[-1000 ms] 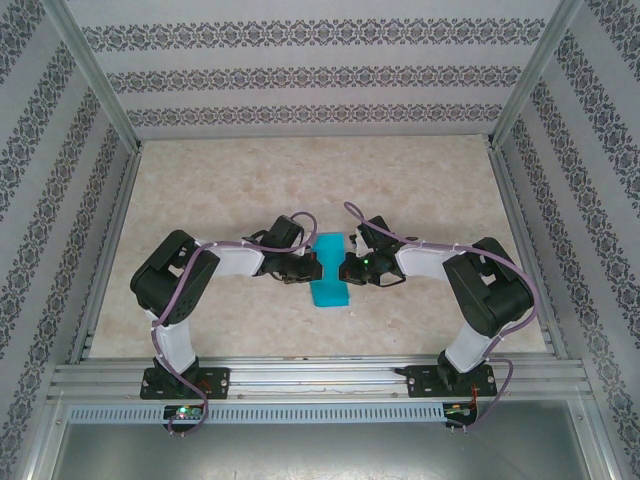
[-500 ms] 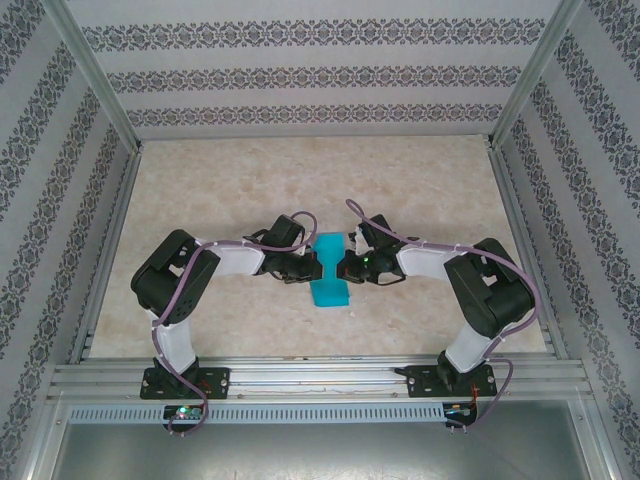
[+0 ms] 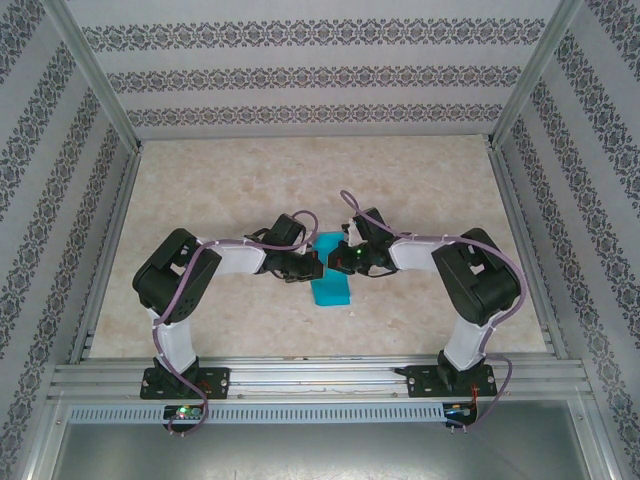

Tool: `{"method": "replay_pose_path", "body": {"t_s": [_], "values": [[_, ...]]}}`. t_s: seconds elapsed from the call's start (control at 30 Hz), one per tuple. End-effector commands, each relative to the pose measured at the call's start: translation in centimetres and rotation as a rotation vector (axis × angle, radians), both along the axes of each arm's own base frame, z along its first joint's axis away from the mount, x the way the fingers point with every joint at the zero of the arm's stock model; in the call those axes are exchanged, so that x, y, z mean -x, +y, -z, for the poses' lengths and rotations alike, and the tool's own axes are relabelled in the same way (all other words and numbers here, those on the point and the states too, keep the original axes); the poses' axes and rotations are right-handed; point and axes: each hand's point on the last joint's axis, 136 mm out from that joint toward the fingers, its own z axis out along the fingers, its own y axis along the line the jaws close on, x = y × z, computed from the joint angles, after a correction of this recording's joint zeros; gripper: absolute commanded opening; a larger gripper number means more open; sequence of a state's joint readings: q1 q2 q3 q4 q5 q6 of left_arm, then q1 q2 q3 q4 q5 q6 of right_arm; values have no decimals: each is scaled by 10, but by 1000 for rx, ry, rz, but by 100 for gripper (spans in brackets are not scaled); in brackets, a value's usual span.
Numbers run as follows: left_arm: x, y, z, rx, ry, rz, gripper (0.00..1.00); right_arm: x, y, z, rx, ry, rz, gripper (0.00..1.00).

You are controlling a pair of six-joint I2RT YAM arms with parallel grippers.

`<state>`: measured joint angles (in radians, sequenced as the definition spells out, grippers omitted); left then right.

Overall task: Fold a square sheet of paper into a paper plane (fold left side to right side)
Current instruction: Hold the square sheet of paper at the center of the table, then first fold the square sheet of paper in half at the center of the table.

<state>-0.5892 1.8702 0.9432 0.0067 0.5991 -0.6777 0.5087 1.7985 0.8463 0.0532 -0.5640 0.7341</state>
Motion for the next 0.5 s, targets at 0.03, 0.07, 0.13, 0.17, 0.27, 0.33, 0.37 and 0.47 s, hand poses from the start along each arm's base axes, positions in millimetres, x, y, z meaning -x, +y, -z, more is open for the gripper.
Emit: {"method": "replay_pose_path", "body": {"t_s": [0.03,0.07,0.13,0.17,0.27,0.33,0.37,0.47], "values": [[17,13,27,-95,79,-2,7,-1,-4,16,67,24,11,0],[17,13,26,-94,77,-3,7,1,-8,21,88,33,17,0],[19,15,25,-92,77,-5,7,4,-14,30,126,51,22,0],[20,16,24,-94,78,-9,7,7,-17,36,145,65,24,0],[27,21,24,-93,82,-20,7,14,-27,48,176,100,40,0],[34,24,25,-92,91,-24,7,17,-32,55,189,119,52,0],[38,25,25,-94,97,-23,7,18,-35,57,194,125,57,0],[50,29,27,-99,115,-20,7,18,-40,60,203,133,69,0]]}}
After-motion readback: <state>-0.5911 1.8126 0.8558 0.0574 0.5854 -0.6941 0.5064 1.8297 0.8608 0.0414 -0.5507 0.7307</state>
